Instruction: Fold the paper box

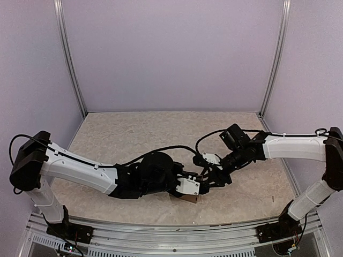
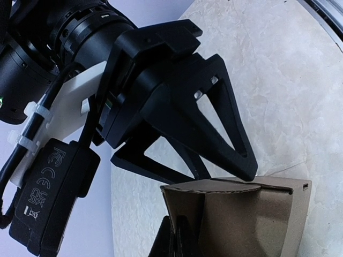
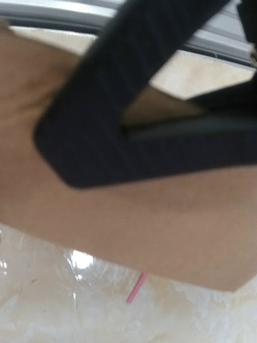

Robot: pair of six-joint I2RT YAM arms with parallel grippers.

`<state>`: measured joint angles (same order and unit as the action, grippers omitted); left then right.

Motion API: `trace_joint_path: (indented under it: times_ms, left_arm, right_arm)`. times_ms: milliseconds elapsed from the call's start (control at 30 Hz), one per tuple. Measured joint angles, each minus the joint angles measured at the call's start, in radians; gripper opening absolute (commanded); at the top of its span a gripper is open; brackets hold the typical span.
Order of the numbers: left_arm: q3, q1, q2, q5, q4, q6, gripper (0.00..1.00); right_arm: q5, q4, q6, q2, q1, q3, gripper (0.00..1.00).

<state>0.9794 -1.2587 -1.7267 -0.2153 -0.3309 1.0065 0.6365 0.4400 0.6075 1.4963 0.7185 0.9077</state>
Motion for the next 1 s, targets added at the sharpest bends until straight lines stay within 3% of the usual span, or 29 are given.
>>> trace_joint_path:
  times_ms: [200, 433, 600, 1000]
  left_arm:
    - [0.000, -0.002, 0.000, -0.001, -0.001, 0.008, 0.01]
    - [0.001, -0.002, 0.001, 0.011, 0.009, 0.006, 0.24]
    - [0.009, 0.002, 0.003, 0.060, 0.043, -0.024, 0.33]
    - [0.159, 0.010, -0.014, 0.098, 0.236, -0.110, 0.33]
  right_arm:
    - [0.018, 0.052, 0.036, -0.003, -0.002, 0.000, 0.54]
    - [0.045, 0.122, 0.078, -0.062, -0.041, 0.001, 0.57]
    - [0.077, 0.150, 0.088, -0.068, -0.083, 0.015, 0.57]
    - [0.137, 0.203, 0.132, -0.068, -0.161, 0.041, 0.57]
